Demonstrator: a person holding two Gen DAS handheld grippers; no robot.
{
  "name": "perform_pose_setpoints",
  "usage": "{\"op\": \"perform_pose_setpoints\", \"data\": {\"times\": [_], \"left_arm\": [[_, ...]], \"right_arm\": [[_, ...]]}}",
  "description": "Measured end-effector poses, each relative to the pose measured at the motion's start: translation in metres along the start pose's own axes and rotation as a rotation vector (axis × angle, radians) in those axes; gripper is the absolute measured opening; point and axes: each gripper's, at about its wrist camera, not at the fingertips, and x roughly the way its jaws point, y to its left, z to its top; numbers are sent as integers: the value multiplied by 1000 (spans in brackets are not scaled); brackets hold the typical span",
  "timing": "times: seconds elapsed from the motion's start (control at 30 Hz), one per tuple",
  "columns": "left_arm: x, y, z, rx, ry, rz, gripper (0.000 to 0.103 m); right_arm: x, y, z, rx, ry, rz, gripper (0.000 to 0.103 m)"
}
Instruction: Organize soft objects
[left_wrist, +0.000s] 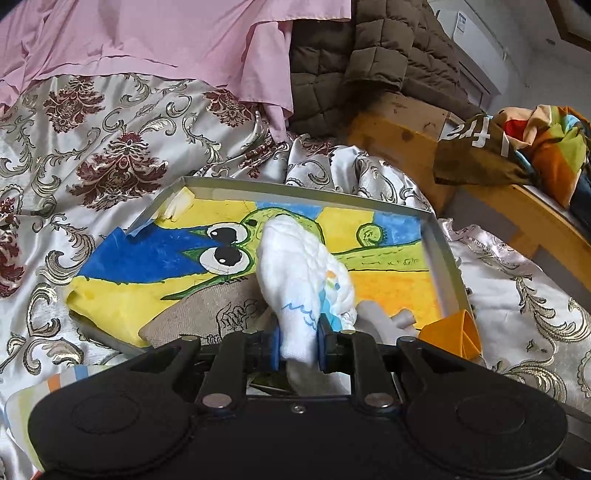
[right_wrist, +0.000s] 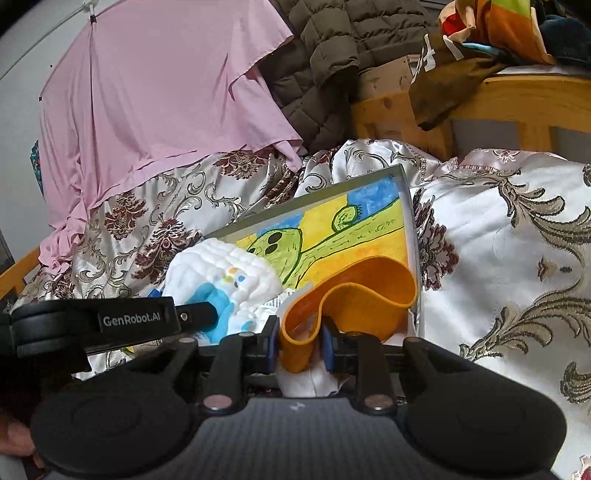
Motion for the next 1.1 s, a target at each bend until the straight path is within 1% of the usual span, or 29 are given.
{"op": "perform_pose_setpoints", "data": {"times": [0.27,0.37,0.43,0.53,0.63,0.77,0.93,1.1], "left_arm": [[-3,-3,0,28,-3,19,24],[-5,-3,-1,36,-8,29,26],[-6,-4,-2,42,-9,34,27],[-7,-4,-2,51,-11,41,32],[-9,-4,-3,67,-18,50,36],[-14,-3,-4,74,-29,72,46],[-21,2,-2,62,-39,86,48],[-34,6,-1,53,-65,111,59]], "right_arm": [[0,0,1,-11,-4,-2,29],[1,1,1,-22,-6,-4,36],[1,1,1,-28,-6,-3,45],[1,1,1,-35,-10,-3,52],[1,0,2,-36,-13,-6,54],[-1,-1,2,-39,-18,-10,58],[-5,0,3,-51,-36,-24,64],[-12,0,5,-46,-59,-26,71]]}}
